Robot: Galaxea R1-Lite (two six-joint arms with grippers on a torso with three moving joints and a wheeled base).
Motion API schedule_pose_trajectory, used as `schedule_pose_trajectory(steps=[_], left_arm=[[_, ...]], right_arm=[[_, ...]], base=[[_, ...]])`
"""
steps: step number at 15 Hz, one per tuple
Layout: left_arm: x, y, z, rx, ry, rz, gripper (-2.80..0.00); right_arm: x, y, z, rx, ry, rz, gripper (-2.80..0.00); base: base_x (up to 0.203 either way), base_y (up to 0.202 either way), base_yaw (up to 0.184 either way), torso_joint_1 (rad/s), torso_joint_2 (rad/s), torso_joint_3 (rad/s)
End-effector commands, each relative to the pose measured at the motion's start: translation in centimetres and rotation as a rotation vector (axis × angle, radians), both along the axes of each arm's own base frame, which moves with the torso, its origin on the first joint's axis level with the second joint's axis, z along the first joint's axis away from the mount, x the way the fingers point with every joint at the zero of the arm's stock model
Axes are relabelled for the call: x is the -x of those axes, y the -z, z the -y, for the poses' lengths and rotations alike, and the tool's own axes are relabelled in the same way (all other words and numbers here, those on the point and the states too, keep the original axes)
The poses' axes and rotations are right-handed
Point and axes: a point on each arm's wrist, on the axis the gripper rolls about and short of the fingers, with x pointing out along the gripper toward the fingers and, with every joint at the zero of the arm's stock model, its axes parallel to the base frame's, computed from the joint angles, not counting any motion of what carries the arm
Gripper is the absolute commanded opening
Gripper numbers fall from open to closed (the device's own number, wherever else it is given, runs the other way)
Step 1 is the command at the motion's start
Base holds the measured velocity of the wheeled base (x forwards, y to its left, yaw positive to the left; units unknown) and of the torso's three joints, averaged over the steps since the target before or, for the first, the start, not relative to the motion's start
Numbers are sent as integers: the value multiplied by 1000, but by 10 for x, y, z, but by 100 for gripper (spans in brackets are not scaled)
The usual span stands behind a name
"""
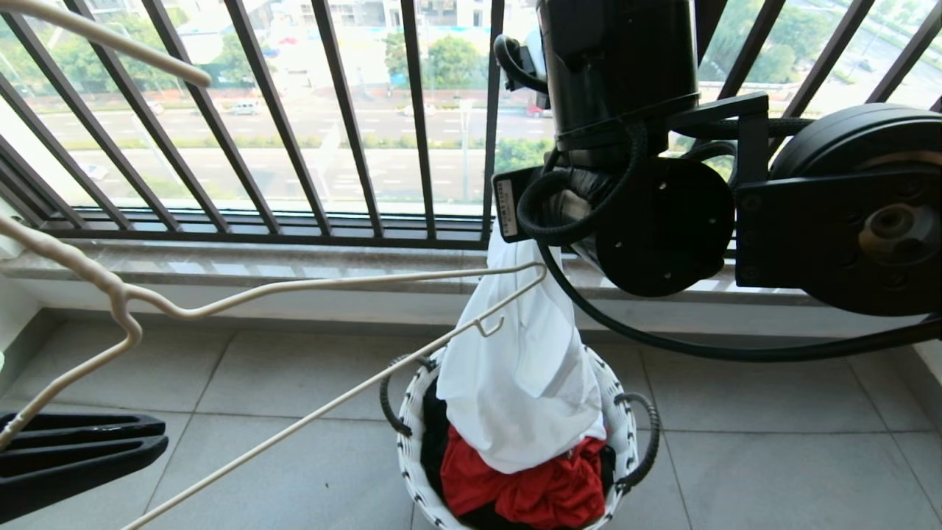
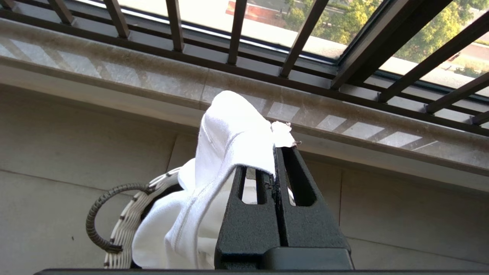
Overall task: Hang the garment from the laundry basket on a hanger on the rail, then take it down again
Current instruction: Hang the clothes on the clothes rack
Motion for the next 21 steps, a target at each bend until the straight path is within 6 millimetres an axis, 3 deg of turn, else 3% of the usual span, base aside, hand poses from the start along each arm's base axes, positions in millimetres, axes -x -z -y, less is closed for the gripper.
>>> schedule_pose_trajectory(steps=[1, 8, 12, 21], left_arm=[[-1, 4, 1, -20, 0, -6, -280], [-14, 13, 11, -74, -18, -54, -280], [-20, 17, 17, -96, -16, -75, -280], [-22, 19, 18, -109, -30, -81, -280]], right_arm=[[-4, -5, 11, -15, 33, 11, -280], [-5, 40, 26, -18, 23, -107, -280], [1, 52, 36, -64, -39, -167, -280], [-11, 49, 35, -95, -68, -119, -280]], base=[[0, 0, 0, 2, 2, 199], [0, 0, 0, 0, 2, 202], [0, 0, 0, 3, 0, 202], [0, 0, 0, 0, 3, 201]])
